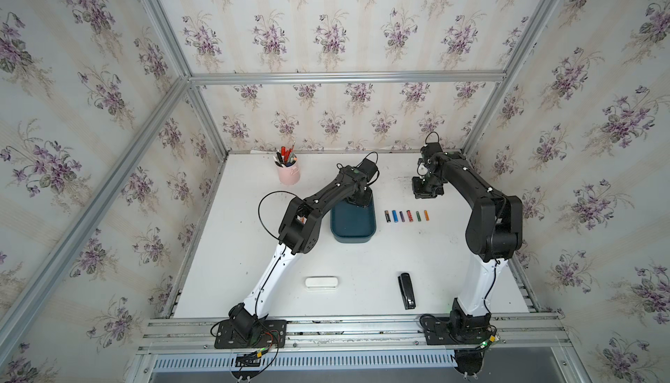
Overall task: Take the batteries out of the storage box
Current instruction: Pick up the battery from the storage box.
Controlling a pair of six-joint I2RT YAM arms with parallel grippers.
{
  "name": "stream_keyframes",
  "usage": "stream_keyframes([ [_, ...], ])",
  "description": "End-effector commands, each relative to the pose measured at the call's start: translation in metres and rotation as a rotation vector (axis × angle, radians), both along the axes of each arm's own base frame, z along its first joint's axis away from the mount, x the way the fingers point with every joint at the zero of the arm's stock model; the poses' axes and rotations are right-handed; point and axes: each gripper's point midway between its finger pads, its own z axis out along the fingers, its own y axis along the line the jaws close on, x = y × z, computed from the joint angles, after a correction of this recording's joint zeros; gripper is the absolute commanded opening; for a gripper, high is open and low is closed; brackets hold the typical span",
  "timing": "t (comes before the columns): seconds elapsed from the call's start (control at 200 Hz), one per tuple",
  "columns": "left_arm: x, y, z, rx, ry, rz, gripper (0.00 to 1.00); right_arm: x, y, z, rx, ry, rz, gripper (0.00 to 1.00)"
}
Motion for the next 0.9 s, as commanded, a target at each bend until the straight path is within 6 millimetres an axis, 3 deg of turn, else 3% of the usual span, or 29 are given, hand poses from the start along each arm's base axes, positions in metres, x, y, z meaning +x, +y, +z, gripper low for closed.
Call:
stream_keyframes([
  [0.0,-0.012,0.006,-0.015,0.046,0.05,-0.015,0.24,-0.003,0.0,0.002,0.0,0.003,0.002,0.27],
  [0.25,-0.017,0.004,-0.011,0.028,0.074,-0.027,0.18,-0.005,0.001,0.0,0.005,0.004,-0.001,0.27],
  [0.545,-0.021,0.0,0.011,-0.033,0.081,-0.028,0.17,-0.007,0.003,-0.001,0.022,0.0,-0.008,0.27],
  [0.894,-0.027,0.011,0.045,-0.079,0.058,-0.003,0.17,-0.016,0.012,-0.008,0.041,0.014,-0.005,0.27],
])
